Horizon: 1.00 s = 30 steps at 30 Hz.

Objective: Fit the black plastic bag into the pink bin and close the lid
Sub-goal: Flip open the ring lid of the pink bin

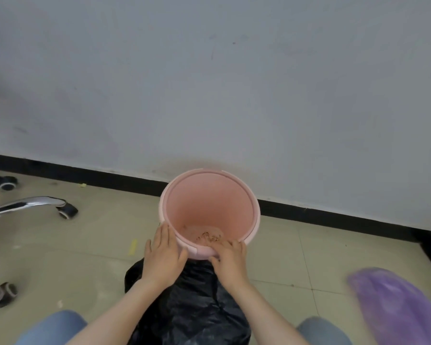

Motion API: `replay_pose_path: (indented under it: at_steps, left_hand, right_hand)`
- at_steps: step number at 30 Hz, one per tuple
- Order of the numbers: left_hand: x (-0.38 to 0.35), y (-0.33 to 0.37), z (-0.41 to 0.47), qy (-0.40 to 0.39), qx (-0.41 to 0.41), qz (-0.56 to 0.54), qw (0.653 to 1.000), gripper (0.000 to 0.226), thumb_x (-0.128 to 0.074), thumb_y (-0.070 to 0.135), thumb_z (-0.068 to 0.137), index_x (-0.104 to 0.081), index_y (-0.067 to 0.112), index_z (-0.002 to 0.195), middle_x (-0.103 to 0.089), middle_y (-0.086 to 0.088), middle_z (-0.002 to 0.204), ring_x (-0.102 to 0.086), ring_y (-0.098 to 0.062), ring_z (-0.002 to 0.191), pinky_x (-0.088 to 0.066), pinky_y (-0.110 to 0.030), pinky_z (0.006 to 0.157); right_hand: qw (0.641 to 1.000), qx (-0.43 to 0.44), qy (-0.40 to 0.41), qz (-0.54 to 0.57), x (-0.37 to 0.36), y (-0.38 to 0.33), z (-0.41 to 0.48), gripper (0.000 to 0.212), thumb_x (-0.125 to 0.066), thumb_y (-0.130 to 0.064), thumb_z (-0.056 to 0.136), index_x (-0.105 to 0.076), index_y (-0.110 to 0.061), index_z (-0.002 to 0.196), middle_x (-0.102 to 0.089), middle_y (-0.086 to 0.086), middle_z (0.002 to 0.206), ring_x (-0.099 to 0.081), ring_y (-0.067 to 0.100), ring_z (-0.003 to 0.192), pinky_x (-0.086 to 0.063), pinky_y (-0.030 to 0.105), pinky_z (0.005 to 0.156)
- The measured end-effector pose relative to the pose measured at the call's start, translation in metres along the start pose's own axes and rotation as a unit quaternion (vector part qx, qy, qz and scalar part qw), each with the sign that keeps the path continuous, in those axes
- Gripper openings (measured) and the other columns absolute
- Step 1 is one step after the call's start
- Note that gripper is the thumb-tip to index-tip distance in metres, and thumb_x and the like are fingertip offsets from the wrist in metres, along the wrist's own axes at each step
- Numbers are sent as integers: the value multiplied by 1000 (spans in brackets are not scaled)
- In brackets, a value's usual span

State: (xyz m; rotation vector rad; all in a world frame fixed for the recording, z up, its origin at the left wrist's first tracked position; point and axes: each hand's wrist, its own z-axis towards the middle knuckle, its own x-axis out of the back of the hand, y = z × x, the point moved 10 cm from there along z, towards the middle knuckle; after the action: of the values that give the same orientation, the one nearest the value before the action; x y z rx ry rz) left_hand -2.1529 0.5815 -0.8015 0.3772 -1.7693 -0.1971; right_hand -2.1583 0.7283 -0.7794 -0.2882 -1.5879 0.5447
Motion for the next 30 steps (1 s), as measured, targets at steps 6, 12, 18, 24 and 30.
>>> replay_pose_path:
  at_steps: [6, 12, 18, 24, 30]
  left_hand:
    - [-12, -5, -2, -5, 9, -69, 998, 73, -27, 37, 95, 18, 4, 142, 16, -12, 156, 8, -22, 145, -4, -38, 120]
    - [-17, -5, -1, -35, 1, -40, 999, 78, -30, 38, 93, 22, 4, 140, 23, -12, 154, 14, -23, 144, 0, -39, 120]
    - [-20, -3, -1, -67, 13, -4, 998, 85, -31, 43, 91, 25, 2, 139, 27, -12, 153, 20, -23, 143, 6, -44, 118]
    - [-22, 0, -1, -83, 31, 16, 996, 93, -40, 37, 85, 28, 0, 137, 30, -15, 151, 24, -27, 141, 7, -48, 117]
    - [-20, -1, -2, -89, 20, 24, 996, 93, -43, 34, 84, 26, -1, 138, 29, -15, 151, 24, -27, 142, 7, -48, 117]
  right_hand:
    - [999, -20, -1, 45, -4, 2, -1, 33, -54, -11, 86, -57, -22, 118, -60, -1, 124, -36, 22, 119, -20, 38, 111]
    - [998, -29, -27, 50, -6, 5, 2, 32, -53, -12, 87, -57, -20, 118, -59, 2, 125, -34, 24, 122, -18, 42, 113]
    - [997, -18, -50, 53, -1, 0, 6, 29, -52, -11, 88, -58, -17, 116, -32, -28, 78, -33, 24, 111, -27, 33, 104]
    - [996, -17, -79, 36, -3, 0, 7, 27, -50, -10, 89, -58, -15, 114, -58, 3, 109, -33, 26, 116, -26, 38, 106]
    - [996, 37, -54, 55, 26, -13, 15, 25, -58, -10, 82, -65, -13, 106, -66, 8, 112, -51, 27, 108, -32, 36, 91]
